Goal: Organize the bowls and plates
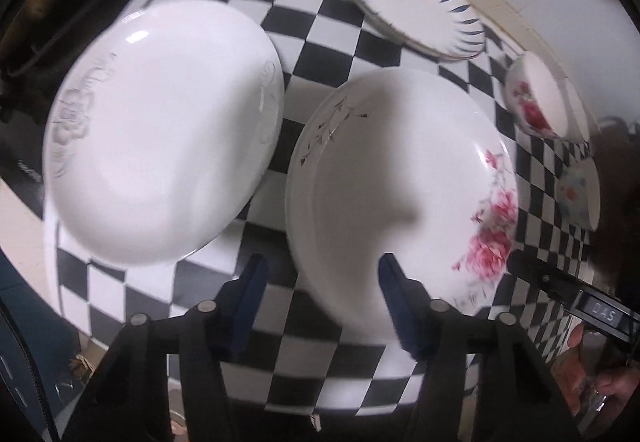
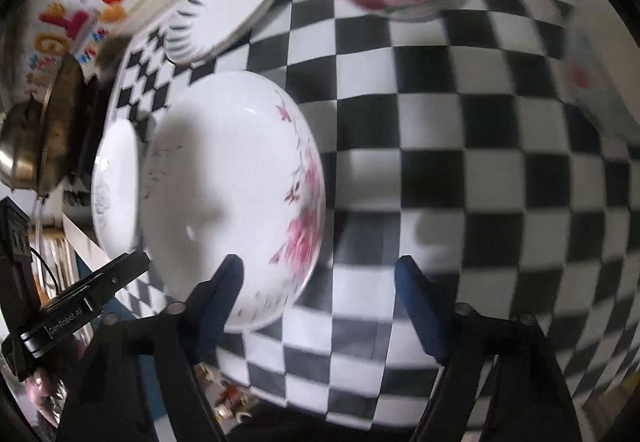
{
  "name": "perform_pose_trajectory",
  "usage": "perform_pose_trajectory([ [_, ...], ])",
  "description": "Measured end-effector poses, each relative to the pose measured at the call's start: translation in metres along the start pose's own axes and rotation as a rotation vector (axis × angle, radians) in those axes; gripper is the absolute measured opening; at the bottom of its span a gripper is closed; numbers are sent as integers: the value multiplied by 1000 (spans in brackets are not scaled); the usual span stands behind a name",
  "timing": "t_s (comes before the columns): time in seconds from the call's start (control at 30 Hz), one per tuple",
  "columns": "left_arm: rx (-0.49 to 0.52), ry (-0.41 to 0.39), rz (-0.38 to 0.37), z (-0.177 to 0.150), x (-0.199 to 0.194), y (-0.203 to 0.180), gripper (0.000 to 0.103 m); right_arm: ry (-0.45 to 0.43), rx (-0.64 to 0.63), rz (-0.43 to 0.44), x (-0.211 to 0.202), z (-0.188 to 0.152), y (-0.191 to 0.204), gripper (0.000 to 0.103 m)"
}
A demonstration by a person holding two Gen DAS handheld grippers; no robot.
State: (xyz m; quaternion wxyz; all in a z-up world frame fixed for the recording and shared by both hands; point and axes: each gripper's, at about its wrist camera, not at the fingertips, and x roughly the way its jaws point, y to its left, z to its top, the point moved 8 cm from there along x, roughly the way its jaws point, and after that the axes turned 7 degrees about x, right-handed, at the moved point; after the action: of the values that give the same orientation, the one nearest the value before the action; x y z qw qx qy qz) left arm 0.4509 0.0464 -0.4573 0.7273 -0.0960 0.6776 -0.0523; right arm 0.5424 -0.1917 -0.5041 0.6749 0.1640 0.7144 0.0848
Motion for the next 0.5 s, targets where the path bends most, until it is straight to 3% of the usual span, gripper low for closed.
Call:
perform_pose_trajectory([
  [0.13, 3, 15, 5, 10, 13, -2, 52, 58, -30, 16, 23, 16, 8, 56],
  [0.27, 40, 26, 24, 17, 20, -4, 52, 79, -49, 27, 36, 26, 17, 47],
  [0.3, 46, 28, 29, 19, 22, -4, 52, 81, -55, 38, 37, 26, 20, 40],
  [0.5, 29, 33, 40, 30, 28, 13, 30, 81, -42, 46, 31, 16, 25, 32],
])
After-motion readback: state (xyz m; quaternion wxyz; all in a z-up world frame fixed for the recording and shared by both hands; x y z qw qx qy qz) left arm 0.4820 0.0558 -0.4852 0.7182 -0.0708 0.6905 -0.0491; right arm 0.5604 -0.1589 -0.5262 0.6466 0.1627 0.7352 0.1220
